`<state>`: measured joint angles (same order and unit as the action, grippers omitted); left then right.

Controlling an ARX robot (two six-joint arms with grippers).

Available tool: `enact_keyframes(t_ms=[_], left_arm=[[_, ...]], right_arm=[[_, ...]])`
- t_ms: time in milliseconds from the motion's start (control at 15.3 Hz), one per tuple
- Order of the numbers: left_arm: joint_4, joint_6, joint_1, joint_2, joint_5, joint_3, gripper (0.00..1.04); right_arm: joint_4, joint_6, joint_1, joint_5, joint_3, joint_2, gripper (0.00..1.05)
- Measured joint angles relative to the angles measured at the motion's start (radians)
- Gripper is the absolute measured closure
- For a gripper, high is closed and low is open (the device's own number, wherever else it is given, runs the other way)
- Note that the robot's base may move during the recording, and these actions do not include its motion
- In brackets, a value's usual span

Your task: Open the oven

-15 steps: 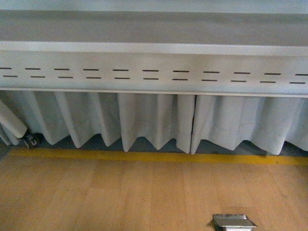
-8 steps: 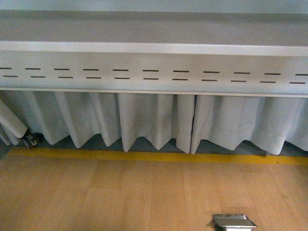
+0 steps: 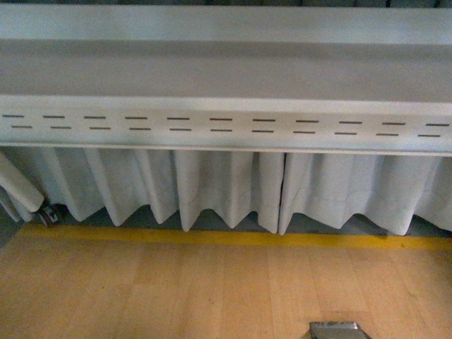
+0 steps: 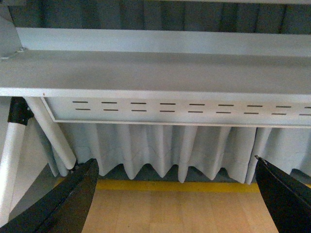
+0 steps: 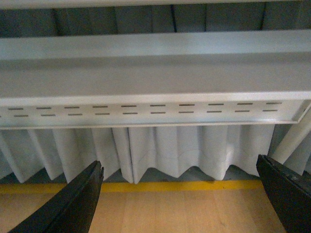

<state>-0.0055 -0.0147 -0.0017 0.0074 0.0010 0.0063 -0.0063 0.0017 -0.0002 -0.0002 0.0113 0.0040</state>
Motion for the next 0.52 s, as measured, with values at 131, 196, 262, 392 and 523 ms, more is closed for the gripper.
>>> enact_keyframes(t_ms=[131, 196, 262, 392, 523], left_arm=[[0.001, 0.001, 0.000, 0.000, -0.002, 0.000, 0.07], [0.002, 0.001, 0.000, 0.000, -0.002, 0.000, 0.07], [0.002, 0.002, 0.000, 0.000, -0.001, 0.000, 0.07], [0.002, 0.003, 0.000, 0.000, 0.000, 0.000, 0.07], [0.002, 0.004, 0.000, 0.000, -0.001, 0.000, 0.07]], right_arm=[[0.002, 0.000, 0.000, 0.001, 0.000, 0.000, 0.06], [0.002, -0.002, 0.000, 0.000, 0.000, 0.000, 0.06], [0.002, -0.001, 0.000, 0.001, 0.000, 0.000, 0.06], [0.002, -0.002, 0.000, 0.001, 0.000, 0.000, 0.06], [0.003, -0.002, 0.000, 0.000, 0.000, 0.000, 0.06]])
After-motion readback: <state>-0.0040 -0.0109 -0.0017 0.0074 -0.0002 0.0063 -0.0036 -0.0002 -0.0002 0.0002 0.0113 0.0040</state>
